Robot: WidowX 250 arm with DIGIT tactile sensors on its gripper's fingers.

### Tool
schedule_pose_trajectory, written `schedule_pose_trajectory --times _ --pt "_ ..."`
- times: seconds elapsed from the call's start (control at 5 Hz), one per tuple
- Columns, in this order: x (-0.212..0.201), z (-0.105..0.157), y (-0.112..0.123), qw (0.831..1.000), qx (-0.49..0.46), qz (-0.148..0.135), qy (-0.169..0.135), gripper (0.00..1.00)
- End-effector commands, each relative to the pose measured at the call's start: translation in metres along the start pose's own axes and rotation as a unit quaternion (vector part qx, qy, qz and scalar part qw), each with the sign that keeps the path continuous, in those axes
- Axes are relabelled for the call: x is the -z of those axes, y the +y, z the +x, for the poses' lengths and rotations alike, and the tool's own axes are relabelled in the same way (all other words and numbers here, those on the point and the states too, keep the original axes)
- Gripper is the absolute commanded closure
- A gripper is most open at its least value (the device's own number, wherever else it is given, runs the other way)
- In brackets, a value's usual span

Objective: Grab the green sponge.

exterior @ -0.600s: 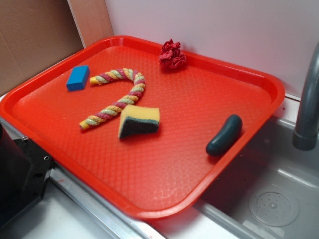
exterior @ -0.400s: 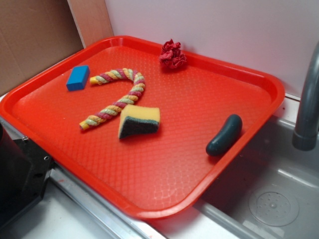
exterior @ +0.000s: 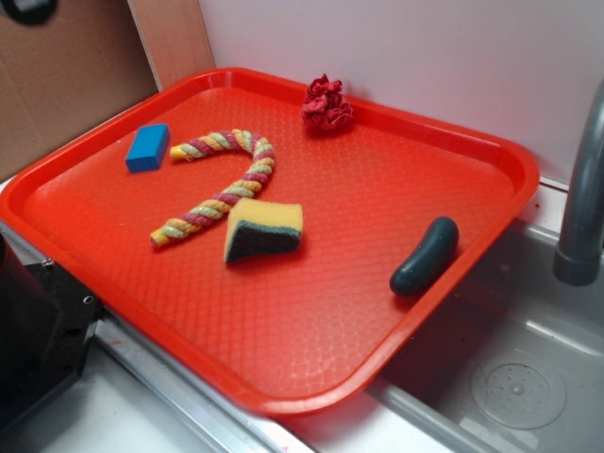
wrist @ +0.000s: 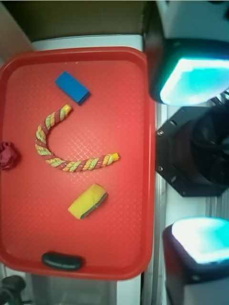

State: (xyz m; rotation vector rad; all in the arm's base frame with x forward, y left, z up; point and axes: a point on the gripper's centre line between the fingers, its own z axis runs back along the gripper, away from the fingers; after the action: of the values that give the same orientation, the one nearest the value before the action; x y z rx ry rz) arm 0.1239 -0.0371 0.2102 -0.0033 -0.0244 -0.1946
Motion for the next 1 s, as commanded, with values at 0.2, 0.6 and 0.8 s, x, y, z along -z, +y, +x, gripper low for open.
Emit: schedule_pose_trajectory --times 0.2,0.6,0.8 --pt "0.058 0.023 -0.025 0.980 0.190 0.046 0.021 0.00" --pt "0.106 0.037 -0.008 0.991 0.130 0.042 -0.007 0.00" --pt "0.115 0.041 -0.007 0.994 0.094 0.054 -0.009 0.00"
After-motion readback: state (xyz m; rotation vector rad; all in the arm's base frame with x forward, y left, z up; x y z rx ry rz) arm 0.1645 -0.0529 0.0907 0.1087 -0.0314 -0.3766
